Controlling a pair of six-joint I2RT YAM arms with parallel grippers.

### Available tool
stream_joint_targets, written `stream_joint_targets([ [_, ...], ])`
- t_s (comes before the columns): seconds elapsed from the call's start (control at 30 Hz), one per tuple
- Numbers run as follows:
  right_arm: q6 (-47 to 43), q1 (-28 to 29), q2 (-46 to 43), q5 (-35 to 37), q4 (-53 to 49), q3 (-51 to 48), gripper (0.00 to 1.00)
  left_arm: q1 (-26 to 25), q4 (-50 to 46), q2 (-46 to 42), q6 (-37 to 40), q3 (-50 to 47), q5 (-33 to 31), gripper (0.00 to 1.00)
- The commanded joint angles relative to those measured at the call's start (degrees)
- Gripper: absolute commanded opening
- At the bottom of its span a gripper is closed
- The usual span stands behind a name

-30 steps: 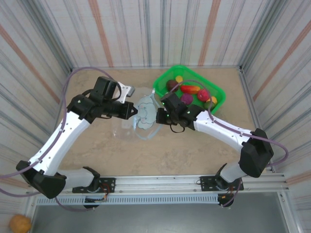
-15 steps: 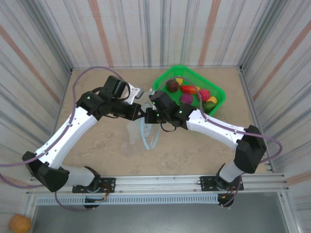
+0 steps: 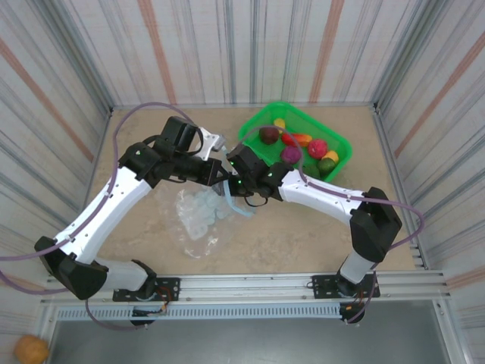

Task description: Place the food in the zip-top bag and seal the zipper

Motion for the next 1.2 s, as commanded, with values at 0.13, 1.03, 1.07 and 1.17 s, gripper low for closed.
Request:
stream_joint_targets([
  [0.13,1.85,-0.28,-1.33,-2.21,1.61,-0.36,0.99,-0.17,0.86,-1.81,-0.03,1.10,0.29,0.00],
  [1.03,5.96,-3.44,-13.33,-8.60,20.87,-9.75,0.20,-0.77,-6.62,-2.08,10.59,2.22,-4.52,0.00],
  [1.07,5.95,-3.57,-13.86,-8.35,20.97,-10.15,0.21,-0.78,-6.87,-1.86,11.12,2.15,-5.66,0.00],
  [1.17,6.14,-4.50,-15.90,-6.99,20.00,-11.25,0.33,-0.45,-7.07,-1.00,11.63,1.70,-9.50,0.00],
])
